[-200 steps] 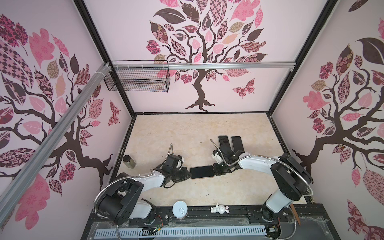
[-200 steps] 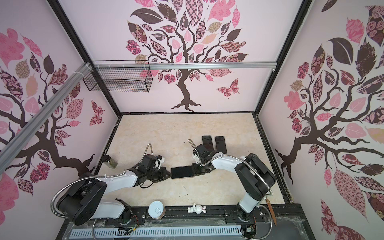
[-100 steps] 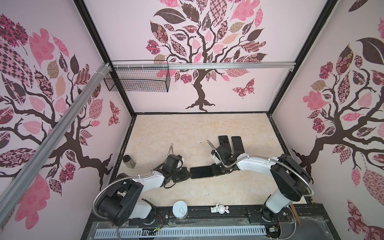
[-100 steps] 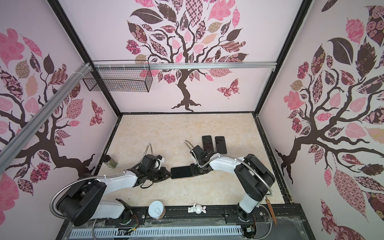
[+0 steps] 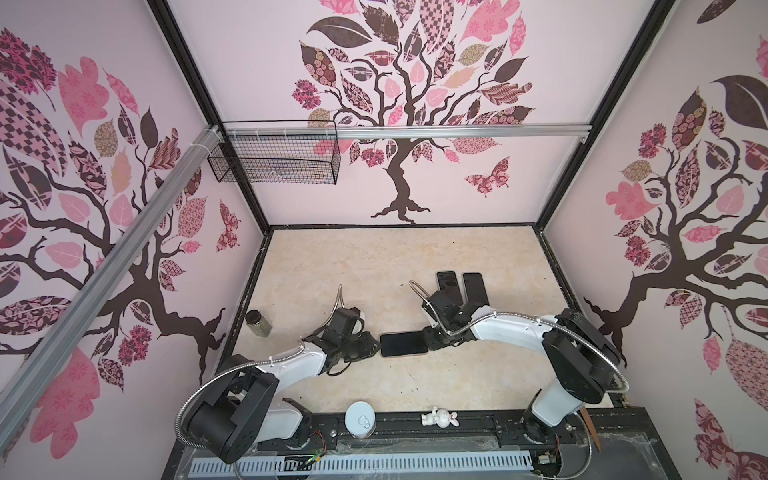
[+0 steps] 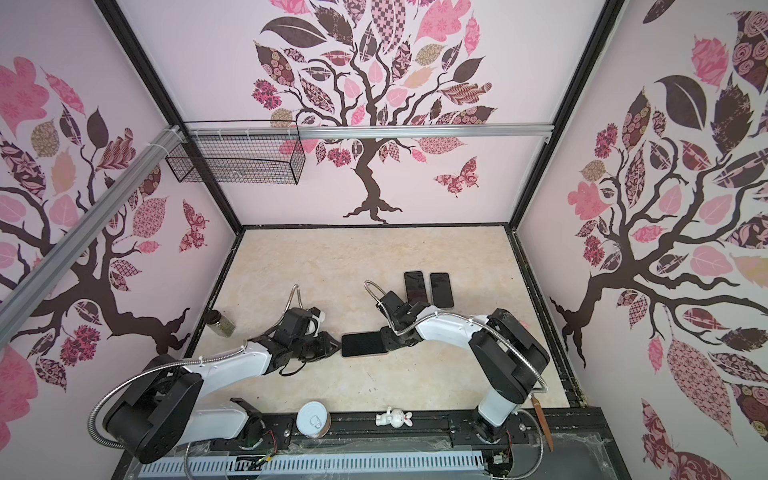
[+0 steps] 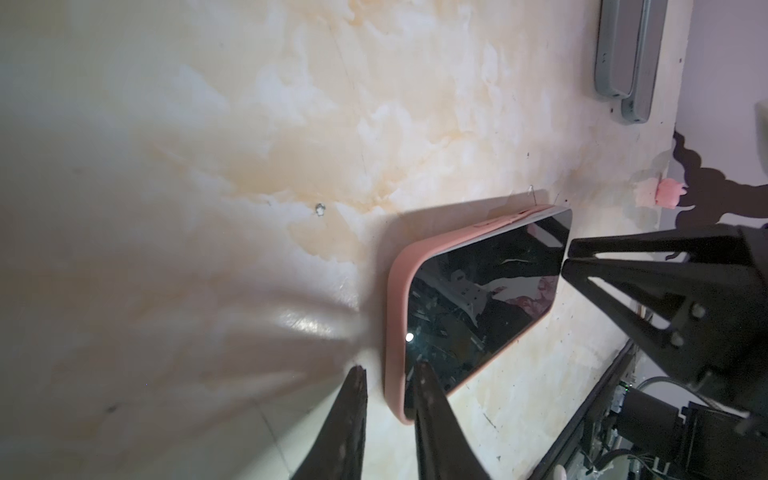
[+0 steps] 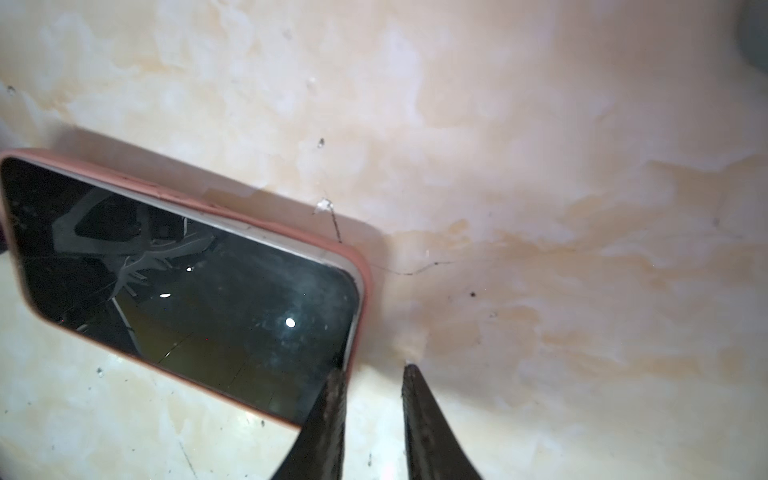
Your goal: Put the phone into the phone case
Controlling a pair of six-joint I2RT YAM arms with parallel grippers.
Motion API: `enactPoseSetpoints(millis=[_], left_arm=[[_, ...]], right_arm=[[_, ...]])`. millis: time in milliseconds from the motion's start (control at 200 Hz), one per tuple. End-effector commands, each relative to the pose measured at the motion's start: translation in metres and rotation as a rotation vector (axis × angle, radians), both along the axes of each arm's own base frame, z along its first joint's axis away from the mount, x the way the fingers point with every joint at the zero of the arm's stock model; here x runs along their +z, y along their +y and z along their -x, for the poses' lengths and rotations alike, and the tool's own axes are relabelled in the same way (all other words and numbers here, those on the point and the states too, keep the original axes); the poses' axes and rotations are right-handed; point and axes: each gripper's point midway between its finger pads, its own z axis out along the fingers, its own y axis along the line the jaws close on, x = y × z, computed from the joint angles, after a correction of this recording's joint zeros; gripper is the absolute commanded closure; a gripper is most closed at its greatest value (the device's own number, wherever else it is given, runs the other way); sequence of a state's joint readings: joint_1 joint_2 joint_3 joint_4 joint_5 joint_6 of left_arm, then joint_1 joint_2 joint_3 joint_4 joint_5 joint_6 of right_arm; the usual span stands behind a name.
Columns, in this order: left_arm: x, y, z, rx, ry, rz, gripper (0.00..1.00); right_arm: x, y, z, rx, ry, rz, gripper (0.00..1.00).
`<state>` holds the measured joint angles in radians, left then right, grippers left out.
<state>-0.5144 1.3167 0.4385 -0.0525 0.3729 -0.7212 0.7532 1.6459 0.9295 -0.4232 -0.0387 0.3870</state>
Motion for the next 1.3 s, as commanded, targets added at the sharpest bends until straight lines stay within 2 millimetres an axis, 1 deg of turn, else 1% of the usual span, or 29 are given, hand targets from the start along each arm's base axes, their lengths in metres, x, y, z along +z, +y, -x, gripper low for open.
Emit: enactPoseSetpoints(millis=[0, 110, 210, 455, 615, 840, 1110, 1295], left_arm=[[0.022, 0.000, -0.018, -0.004, -0.078, -0.018, 0.72], [0.028, 0.000, -0.023, -0.006, -0.094, -0.011, 0.68], [0.030, -0.003, -0.027, -0.033, -0.097, -0.008, 0.68], [0.022, -0.009, -0.031, -0.068, -0.075, -0.017, 0.72], [0.015, -0.010, -0.032, -0.070, -0.051, -0.024, 0.75], [0.009, -0.010, -0.030, -0.078, -0.038, -0.025, 0.78], [0.005, -0.011, -0.030, -0.080, -0.030, -0.025, 0.82], [0.001, -0.010, -0.030, -0.076, -0.020, -0.028, 0.82]], right_arm=[[0.029, 0.001, -0.011, 0.011, -0.030, -0.056, 0.72], [0.034, 0.003, -0.017, 0.019, -0.012, -0.127, 0.73], [0.033, 0.002, -0.021, 0.020, 0.001, -0.180, 0.74], [0.025, 0.017, -0.022, 0.062, 0.036, -0.252, 0.75], [0.014, 0.020, -0.022, 0.055, 0.063, -0.256, 0.76], [-0.007, 0.013, -0.021, 0.040, 0.086, -0.199, 0.80], [-0.021, 0.015, -0.016, 0.049, 0.118, -0.206, 0.83], [-0.032, 0.010, -0.013, 0.038, 0.145, -0.172, 0.85]])
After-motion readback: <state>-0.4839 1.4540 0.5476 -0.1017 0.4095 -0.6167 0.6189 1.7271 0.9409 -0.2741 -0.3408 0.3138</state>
